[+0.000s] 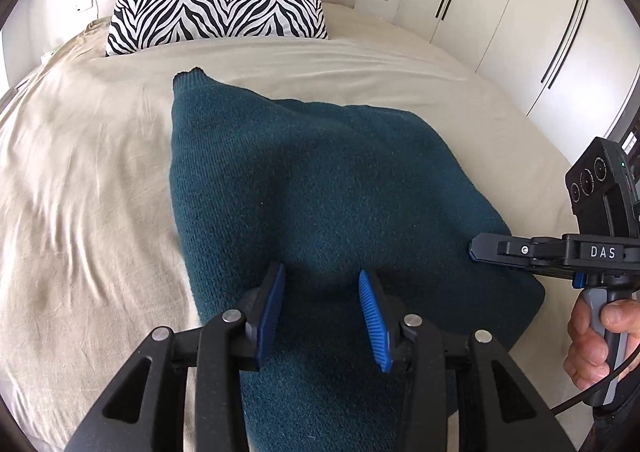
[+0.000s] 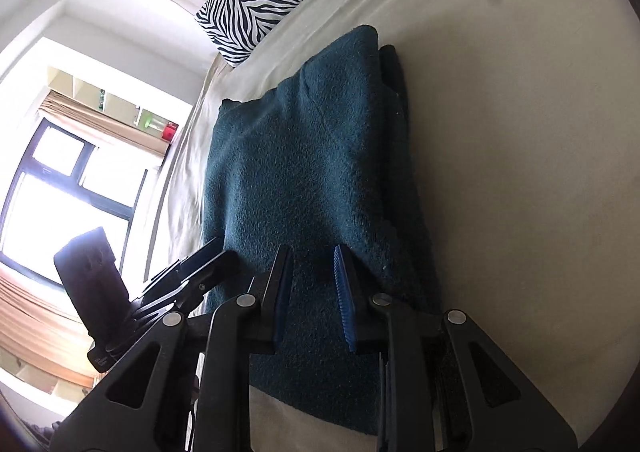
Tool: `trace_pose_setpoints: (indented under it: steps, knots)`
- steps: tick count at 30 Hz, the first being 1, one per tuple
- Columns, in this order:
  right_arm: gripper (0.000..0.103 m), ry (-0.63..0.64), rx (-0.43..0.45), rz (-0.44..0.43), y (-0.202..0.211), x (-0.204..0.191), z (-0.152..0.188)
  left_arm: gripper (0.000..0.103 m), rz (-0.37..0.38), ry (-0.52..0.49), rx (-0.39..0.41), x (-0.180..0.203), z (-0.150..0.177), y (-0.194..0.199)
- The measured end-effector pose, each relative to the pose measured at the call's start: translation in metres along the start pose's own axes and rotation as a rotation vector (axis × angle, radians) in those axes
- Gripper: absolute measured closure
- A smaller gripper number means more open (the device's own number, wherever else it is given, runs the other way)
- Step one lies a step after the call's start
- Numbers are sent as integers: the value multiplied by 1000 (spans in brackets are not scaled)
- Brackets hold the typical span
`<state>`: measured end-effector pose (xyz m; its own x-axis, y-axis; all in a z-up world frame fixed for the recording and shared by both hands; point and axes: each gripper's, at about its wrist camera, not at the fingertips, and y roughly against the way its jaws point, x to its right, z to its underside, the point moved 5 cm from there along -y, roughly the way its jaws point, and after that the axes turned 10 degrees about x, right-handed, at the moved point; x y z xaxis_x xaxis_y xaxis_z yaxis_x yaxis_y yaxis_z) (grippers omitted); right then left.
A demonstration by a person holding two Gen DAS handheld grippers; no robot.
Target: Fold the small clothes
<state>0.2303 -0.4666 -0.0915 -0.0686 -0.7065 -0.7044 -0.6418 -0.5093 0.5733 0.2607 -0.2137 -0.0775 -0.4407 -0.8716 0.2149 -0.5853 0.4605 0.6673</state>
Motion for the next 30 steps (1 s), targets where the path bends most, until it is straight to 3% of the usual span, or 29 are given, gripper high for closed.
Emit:
trace_pose_setpoints:
  steps: [2, 5, 9, 12, 16, 17, 18, 20, 22, 30]
  knots:
    - [82, 10, -4, 35, 8, -7, 4, 63, -9, 7, 12, 3, 1, 17]
    - [82, 51, -11, -13, 25, -26, 15, 63, 8, 1, 15, 11, 13, 36]
    - [82, 62, -53, 36, 26, -14, 36, 62, 11, -6, -43, 8, 42, 20]
    - [82, -18, -51, -8, 25, 1, 41, 62, 40, 40, -33, 4, 36, 25]
    - [80, 31, 1, 3, 49, -14, 27, 57, 55, 42, 20, 1, 20, 44]
    - [74, 28, 26, -13, 56, -16, 18, 48, 57, 55, 36, -3, 15, 48]
    - [55, 22, 55, -18, 62, -15, 10, 41, 54, 77, 48, -9, 11, 49]
    - [32, 14, 120, 32, 70, -7, -7, 40, 47, 132, 53, -25, 4, 47]
    - [32, 9, 127, 51, 67, 1, -19, 40, 50, 202, 40, -42, -1, 42]
    - [32, -122, -35, 19, 1, 40, -51, 40, 156, 422, -120, -83, -11, -11]
